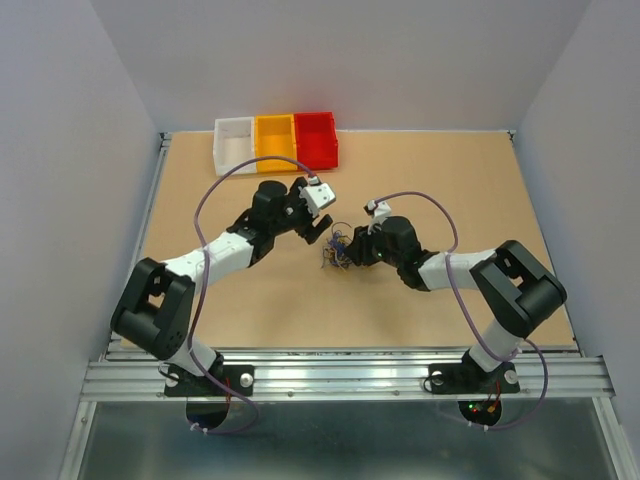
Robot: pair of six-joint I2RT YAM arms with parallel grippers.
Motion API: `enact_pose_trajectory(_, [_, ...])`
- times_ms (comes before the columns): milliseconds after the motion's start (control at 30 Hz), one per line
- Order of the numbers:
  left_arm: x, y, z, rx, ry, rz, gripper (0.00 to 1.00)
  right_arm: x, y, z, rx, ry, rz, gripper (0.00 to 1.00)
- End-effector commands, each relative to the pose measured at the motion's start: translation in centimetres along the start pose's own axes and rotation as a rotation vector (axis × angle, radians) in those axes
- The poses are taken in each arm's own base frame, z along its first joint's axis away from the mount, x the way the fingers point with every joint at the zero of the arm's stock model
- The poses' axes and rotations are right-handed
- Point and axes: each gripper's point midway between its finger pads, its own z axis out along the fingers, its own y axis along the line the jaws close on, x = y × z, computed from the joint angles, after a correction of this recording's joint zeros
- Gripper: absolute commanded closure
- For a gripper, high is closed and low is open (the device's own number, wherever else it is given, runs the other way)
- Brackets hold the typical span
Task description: Untangle the cables
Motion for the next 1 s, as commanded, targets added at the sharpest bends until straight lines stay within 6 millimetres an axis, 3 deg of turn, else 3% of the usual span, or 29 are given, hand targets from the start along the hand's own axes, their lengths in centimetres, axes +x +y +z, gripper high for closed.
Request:
enact_pose_trajectory(0, [0.4,0.3,2.0,0.026,0.054,-0.012,0.15,-2.0,1.0,0.8,-0.046,-0.04,-0.031,0.58])
enact_pose_trajectory(33, [0.6,0.2,2.2,0.035,0.062,-0.019,0.15,-2.0,1.0,0.7,-0.047,-0.036,-0.029,0.73])
enact_pose_trajectory(167, [1.8,-1.7,3.4,0.146,0.106,-0.059,0.15,-2.2,0.9,-0.4,-0.035,-0.045,-0.04,0.98])
enact_pose_trajectory(633, [3.6,-4.9,5.2,0.286,0.207,-0.12,0.18,-2.3,0.8,-1.3,-0.025,-0.061,-0.052,0.99])
enact_pose_trajectory(833, [5.1,-5.8,6.4,0.303,0.286,-0.137,0.35,-2.5,0.5,-1.5,-0.004,-0.072,-0.048,1.0])
enact_pose_trajectory(900, [5.5,-5.8,7.0,0.312,0.306,-0.147,0.46,-2.6,0.2,-1.7,0.019,-0.08,-0.041,0.99])
enact_pose_trajectory(933, [5.9,-6.0,6.9,0.32,0.326,-0.157,0.62,-2.8,0.0,-1.8,0.029,-0.087,-0.029,1.0])
enact_pose_trajectory(967, [6.1,-6.1,7.0,0.324,0.334,-0.164,0.69,-2.9,-0.2,-1.9,0.042,-0.092,-0.024,0.99])
